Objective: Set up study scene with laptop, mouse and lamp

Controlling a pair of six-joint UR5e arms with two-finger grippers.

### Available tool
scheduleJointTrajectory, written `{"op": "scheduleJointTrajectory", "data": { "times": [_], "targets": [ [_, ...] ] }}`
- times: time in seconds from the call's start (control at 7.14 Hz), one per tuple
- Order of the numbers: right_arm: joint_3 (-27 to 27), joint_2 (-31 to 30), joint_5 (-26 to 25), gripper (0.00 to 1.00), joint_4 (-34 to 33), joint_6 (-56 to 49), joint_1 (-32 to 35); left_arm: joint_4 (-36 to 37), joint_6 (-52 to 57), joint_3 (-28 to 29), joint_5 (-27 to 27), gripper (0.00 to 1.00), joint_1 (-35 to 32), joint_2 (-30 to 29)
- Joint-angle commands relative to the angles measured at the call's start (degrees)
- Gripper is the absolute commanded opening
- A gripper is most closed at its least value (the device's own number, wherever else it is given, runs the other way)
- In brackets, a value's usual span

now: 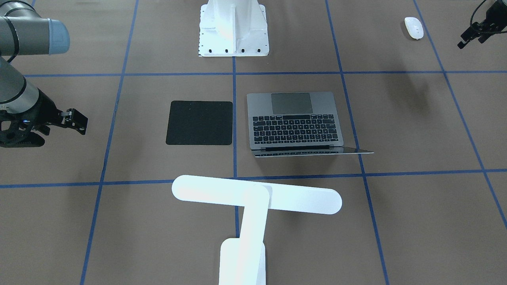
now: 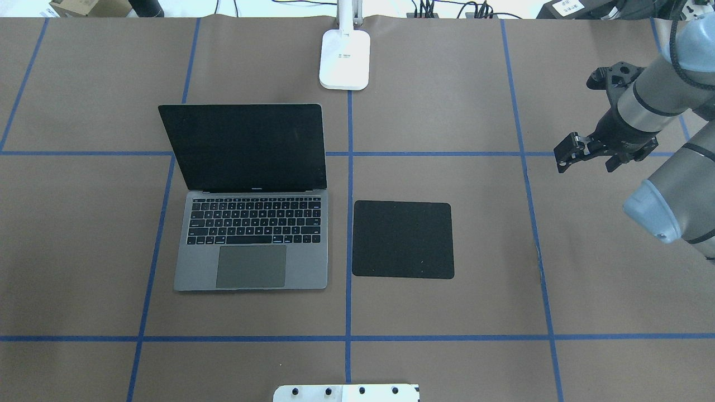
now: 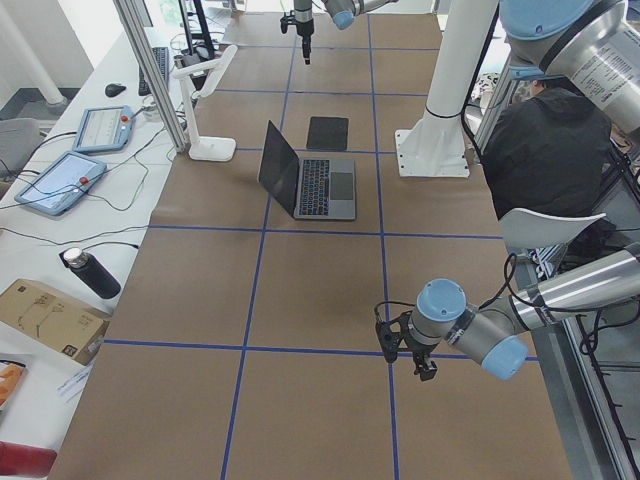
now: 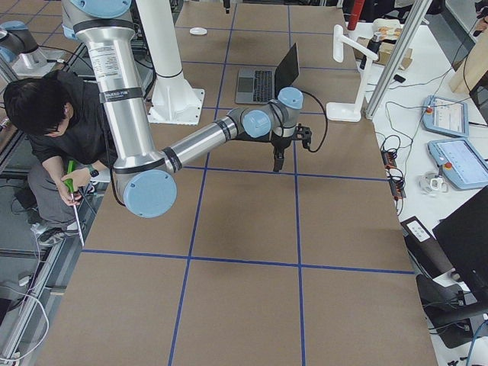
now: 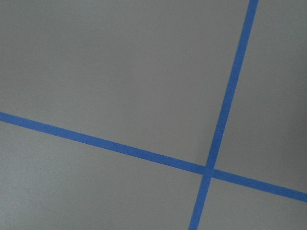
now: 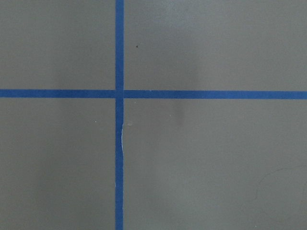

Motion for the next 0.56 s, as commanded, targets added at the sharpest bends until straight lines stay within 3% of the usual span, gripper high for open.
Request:
{"op": "scheduleJointTrajectory", "data": {
  "times": [0.0,0.28,0.42],
  "targets": [
    [0.41,0.37,-0.05,1.0,0.08,1.91,-1.16,-1.53,-10.94,-0.03,5.53,1.0,10.44,-2.55],
    [0.58,0.46,-0.14,1.0,0.08,1.91,-1.16,-8.46,-22.73,0.06,12.05,1.0,23.63,-2.65],
    [0.58,0.46,-0.23,1.0,0.08,1.91,-1.16,-9.0,-24.25,0.06,12.43,1.0,26.99,-2.56]
  ]
}}
